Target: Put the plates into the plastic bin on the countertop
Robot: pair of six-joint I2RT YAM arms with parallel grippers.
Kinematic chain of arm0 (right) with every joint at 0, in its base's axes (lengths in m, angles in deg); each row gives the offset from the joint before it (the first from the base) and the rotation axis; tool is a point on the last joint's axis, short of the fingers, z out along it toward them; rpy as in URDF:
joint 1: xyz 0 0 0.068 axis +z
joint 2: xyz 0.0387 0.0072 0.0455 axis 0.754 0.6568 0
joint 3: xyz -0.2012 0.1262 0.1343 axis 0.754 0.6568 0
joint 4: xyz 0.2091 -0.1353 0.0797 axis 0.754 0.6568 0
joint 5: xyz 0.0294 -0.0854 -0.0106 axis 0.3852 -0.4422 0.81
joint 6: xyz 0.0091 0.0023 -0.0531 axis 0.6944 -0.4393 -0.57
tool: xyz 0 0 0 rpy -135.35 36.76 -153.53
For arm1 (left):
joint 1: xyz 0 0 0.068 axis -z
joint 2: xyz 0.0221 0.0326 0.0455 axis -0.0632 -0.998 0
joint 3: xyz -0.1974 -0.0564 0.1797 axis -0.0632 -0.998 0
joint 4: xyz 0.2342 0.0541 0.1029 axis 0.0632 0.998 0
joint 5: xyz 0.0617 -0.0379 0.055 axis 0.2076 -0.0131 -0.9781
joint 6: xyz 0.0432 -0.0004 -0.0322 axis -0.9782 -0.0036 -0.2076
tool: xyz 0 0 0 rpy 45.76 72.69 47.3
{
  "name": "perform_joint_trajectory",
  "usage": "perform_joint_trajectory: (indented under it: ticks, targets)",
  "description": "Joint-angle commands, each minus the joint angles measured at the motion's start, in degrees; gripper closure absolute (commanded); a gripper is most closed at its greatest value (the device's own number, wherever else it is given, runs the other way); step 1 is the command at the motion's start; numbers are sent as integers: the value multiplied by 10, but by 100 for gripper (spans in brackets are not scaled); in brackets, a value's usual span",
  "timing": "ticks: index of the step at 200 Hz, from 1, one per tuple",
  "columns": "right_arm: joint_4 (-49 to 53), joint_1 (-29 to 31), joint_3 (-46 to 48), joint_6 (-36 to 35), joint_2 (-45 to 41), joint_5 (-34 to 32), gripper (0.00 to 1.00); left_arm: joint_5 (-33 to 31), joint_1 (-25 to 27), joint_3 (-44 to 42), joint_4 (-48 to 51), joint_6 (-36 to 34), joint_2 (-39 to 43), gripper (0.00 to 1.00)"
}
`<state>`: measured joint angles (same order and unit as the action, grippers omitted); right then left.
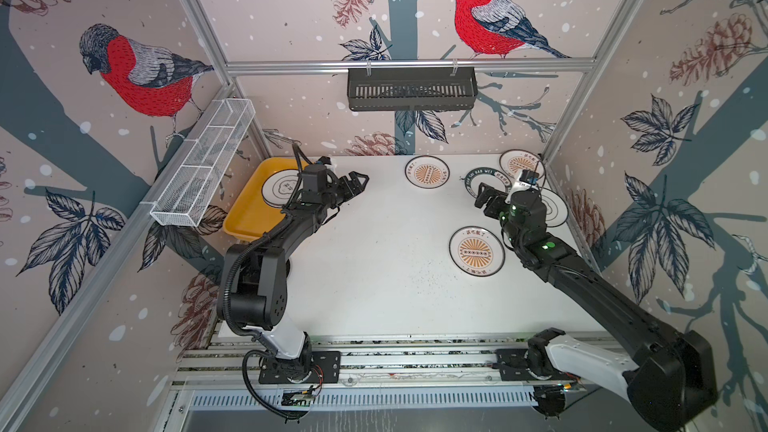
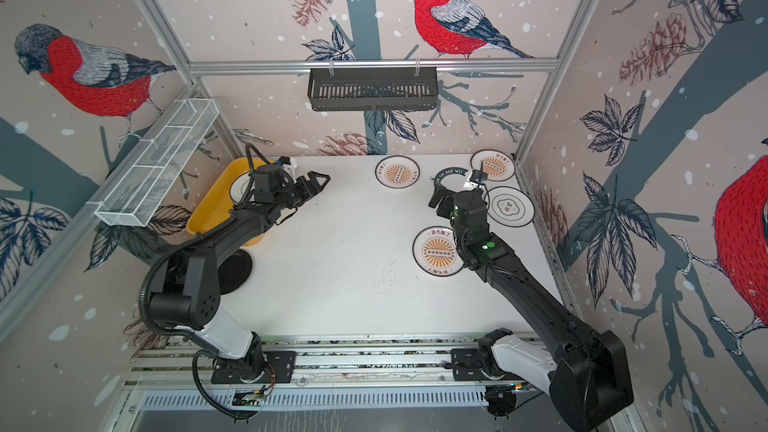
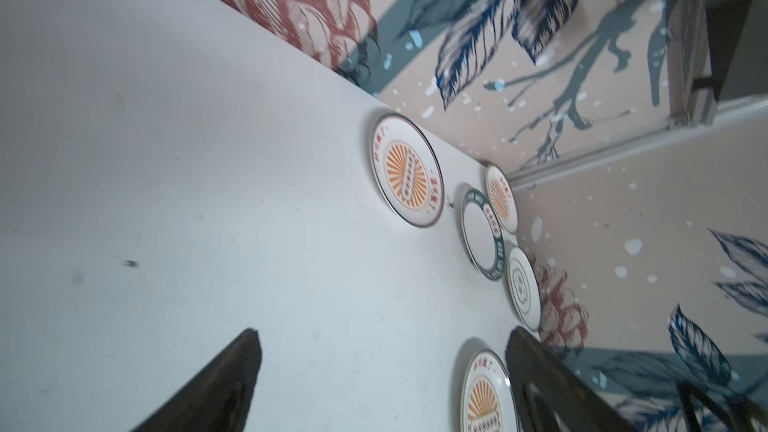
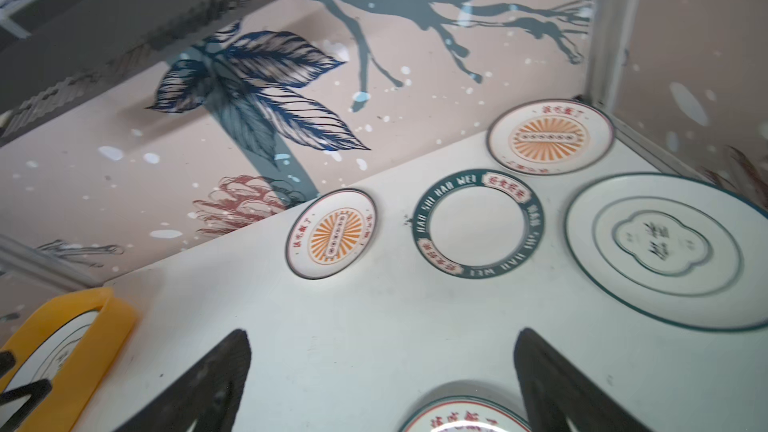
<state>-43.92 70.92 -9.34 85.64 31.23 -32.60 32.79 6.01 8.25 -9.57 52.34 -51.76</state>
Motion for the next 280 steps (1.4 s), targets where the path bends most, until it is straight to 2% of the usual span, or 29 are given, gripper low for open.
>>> perform_joint_trajectory:
  ticks: [1, 18, 53, 89, 118, 157, 208, 233, 280]
  targets:
    - [58, -41, 26, 63, -24, 40, 1, 44, 46, 15, -12, -26, -17, 5]
    - [74, -83, 55, 86, -41, 79, 0, 32, 88, 14, -24, -31, -28, 4]
    - [89, -148, 103, 108, -56, 137, 1, 56, 165, -2, -116, 6, -64, 4]
    - [92, -186, 136, 114, -39, 182, 0, 59, 225, 22, -104, 0, -106, 3]
    - [68, -200, 168, 122, -25, 190, 1, 57, 260, 58, -55, -26, -144, 4]
    - [-4, -207, 199, 120, 4, 247, 0, 51, 285, 137, 46, -64, -201, 5]
    - [-25, -207, 195, 115, 66, 295, 0, 73, 291, 177, 81, -59, -248, 8]
    - [-50, -205, 211, 133, 76, 309, 0, 79, 293, 211, 127, -72, -275, 14]
    - [-76, -192, 213, 151, 94, 321, 1, 78, 300, 262, 198, -84, -315, 14]
